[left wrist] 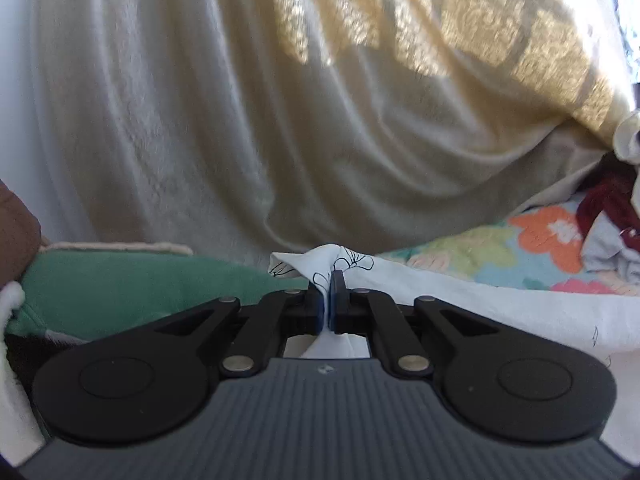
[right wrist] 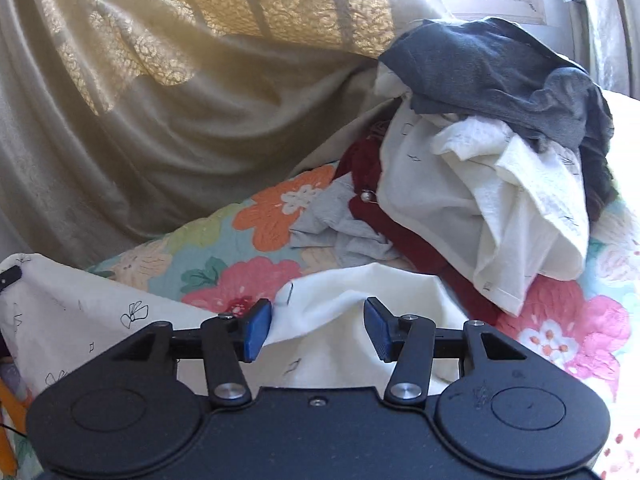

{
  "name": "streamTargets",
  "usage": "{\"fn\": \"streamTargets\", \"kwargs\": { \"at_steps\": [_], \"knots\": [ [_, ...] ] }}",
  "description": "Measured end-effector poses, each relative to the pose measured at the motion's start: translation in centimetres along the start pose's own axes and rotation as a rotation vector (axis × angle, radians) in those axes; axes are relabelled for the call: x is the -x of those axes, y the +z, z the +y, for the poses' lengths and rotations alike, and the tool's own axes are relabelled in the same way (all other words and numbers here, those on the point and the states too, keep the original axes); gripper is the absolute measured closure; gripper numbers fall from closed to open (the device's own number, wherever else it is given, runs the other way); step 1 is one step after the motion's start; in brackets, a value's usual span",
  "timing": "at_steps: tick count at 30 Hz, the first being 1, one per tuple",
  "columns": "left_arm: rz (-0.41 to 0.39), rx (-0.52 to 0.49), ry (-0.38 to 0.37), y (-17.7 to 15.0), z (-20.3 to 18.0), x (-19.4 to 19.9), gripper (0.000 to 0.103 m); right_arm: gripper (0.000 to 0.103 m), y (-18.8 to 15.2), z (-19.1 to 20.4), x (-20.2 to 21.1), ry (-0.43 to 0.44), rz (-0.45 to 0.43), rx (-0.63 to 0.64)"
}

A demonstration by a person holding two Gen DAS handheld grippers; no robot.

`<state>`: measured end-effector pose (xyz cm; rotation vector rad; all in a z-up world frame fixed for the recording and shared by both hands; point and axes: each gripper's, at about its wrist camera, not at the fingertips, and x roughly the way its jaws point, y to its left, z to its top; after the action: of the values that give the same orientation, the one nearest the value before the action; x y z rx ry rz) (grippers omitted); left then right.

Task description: Fold clothes

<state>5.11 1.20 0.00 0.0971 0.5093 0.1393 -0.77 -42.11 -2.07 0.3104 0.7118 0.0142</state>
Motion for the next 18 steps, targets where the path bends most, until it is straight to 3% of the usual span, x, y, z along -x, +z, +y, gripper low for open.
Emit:
{"fn": "streamTargets", "kwargs": {
  "at_steps": [2, 10, 13, 14, 15, 16, 18],
  "knots": [
    [0.045, -0.013, 0.042, -0.7, -0.3, -1.7, 0.1, 0.037, -0.4, -1.2, 0.1, -0.035, 0.019, 0.0],
    [0.07, -0.035, 0.057, -2.6, 0.6, -2.5, 0.1, 0.037, -2.0, -5.9, 0.6, -0.175, 0.095, 0.0],
    [0.084, -0.023, 0.058, -2.9, 1.1, -2.4, 0.1, 0.037, -2.4, -6.4, -1.1, -0.187, 0.122, 0.002],
    [0.089, -0.018, 0.058, -3.1, 1.2, -2.4, 0.1, 0.048, -2.5, -6.3, -1.7, -0.181, 0.123, 0.023],
    [0.096, -0.015, 0.05, -3.3, 1.3, -2.4, 0.1, 0.067, -2.5, -6.0, -2.0, -0.206, 0.113, 0.06],
    [0.103, -0.012, 0.043, -3.6, 1.3, -2.4, 0.099, 0.093, -2.4, -5.7, -2.3, -0.239, 0.099, 0.101],
    [0.114, -0.01, 0.034, -4.1, 1.2, -2.3, 0.099, 0.093, -1.8, -5.0, -1.3, -0.347, -0.034, 0.133]
  ]
}}
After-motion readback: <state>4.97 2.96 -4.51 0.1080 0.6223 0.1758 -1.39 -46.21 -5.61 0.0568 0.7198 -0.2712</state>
